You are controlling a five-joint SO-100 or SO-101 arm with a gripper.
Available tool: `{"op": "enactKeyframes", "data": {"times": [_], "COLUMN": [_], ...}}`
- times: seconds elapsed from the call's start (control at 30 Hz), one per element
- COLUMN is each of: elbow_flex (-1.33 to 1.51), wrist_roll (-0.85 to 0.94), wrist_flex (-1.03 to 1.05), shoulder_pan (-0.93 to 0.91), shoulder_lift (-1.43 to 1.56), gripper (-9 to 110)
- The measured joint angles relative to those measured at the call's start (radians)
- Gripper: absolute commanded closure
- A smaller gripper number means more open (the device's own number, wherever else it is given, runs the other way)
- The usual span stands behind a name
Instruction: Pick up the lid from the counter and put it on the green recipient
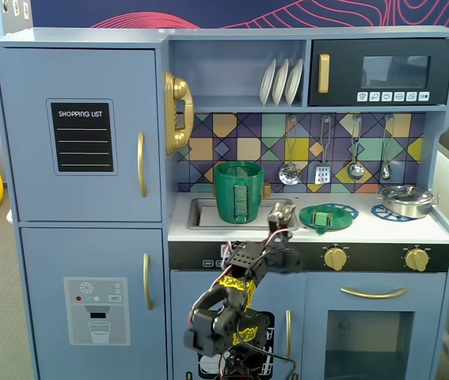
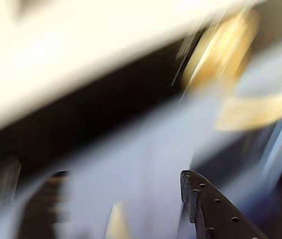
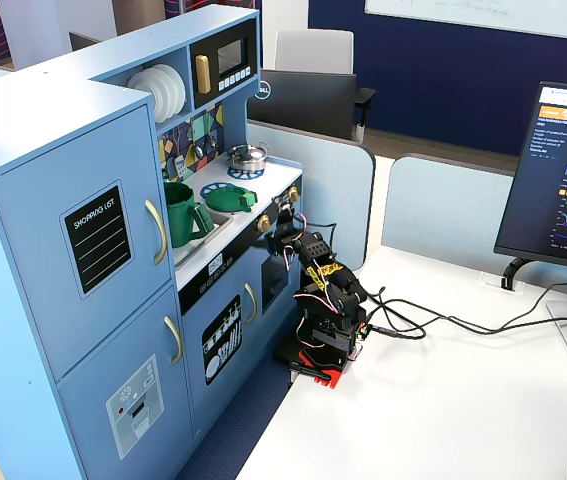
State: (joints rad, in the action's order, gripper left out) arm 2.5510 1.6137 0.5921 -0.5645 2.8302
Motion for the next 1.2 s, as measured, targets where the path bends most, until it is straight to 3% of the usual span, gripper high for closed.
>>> {"op": "enactKeyframes", "data": {"times": [0.2, 0.37, 0.63, 1.2], "elbow_flex": [-0.014, -0.014, -0.106, -0.330], "wrist_roll": [0.002, 0.020, 0.037, 0.037], "wrist_flex": [-0.344, -0.514, -0.637, -0.696], "shoulder_pan": [-0.060, -0.063, -0.081, -0.081], "shoulder_lift": [-0.092, -0.207, -0.422, -0.707], "gripper": [57, 57, 59, 62]}}
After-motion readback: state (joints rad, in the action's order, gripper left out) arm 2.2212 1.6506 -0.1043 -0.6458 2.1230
